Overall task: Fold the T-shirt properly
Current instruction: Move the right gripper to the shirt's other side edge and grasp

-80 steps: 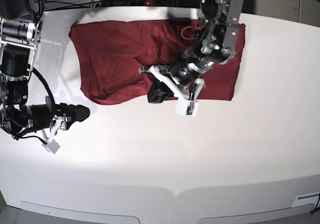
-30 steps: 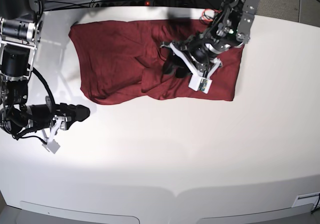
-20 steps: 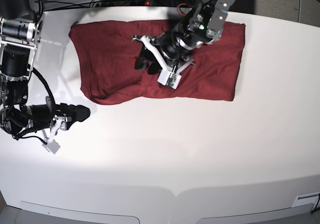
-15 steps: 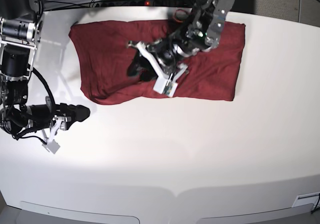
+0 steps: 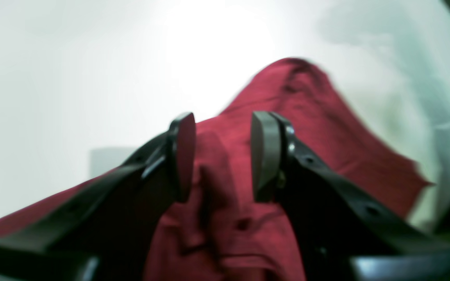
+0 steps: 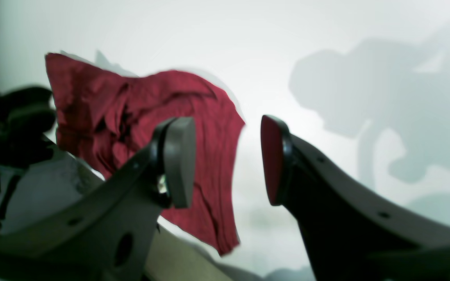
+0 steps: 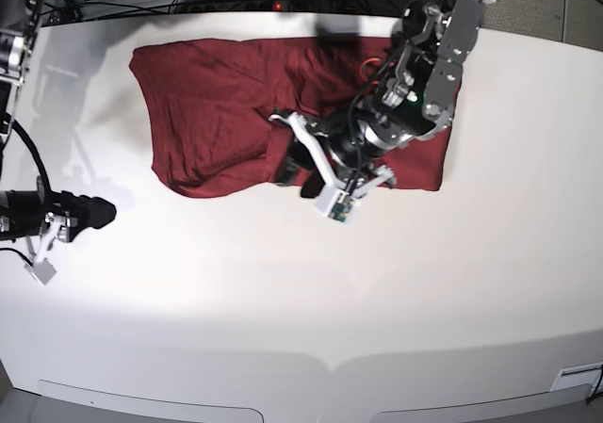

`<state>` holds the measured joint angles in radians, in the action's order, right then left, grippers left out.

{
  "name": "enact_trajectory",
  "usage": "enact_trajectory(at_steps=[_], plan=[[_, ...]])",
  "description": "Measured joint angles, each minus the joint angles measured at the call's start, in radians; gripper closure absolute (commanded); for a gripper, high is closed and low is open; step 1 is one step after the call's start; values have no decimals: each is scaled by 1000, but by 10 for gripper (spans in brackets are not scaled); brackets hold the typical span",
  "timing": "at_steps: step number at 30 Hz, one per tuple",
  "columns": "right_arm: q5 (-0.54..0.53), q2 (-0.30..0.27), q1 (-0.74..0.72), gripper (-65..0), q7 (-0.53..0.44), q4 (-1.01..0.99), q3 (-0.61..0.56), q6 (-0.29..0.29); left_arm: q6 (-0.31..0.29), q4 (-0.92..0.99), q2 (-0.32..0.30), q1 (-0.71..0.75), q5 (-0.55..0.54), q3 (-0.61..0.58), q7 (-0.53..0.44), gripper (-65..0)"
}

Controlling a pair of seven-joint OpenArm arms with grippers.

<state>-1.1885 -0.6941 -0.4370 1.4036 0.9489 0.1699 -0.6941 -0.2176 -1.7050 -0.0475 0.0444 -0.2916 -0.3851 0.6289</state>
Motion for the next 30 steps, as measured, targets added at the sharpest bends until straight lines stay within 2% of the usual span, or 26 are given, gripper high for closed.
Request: enact_trajectory(at_steps=[5, 14, 16, 21, 30], plan=[[-79, -35, 61, -276, -3, -23, 0, 0, 55, -2, -71, 0, 0, -1, -27, -230], [-105, 8, 95, -276, -11, -160, 0, 0, 68, -2, -123, 2, -3, -2, -45, -230], [-100, 25, 114, -276, -11, -198, 0, 0, 69, -2, -145, 5, 10, -2, -44, -230], [-88, 92, 158, -275, -7, -237, 0, 0, 135, -2, -189, 5, 61, -3, -42, -230], [5, 204, 135, -275, -11, -228, 9, 0, 137, -2, -266, 5, 59, -3, -23, -230]])
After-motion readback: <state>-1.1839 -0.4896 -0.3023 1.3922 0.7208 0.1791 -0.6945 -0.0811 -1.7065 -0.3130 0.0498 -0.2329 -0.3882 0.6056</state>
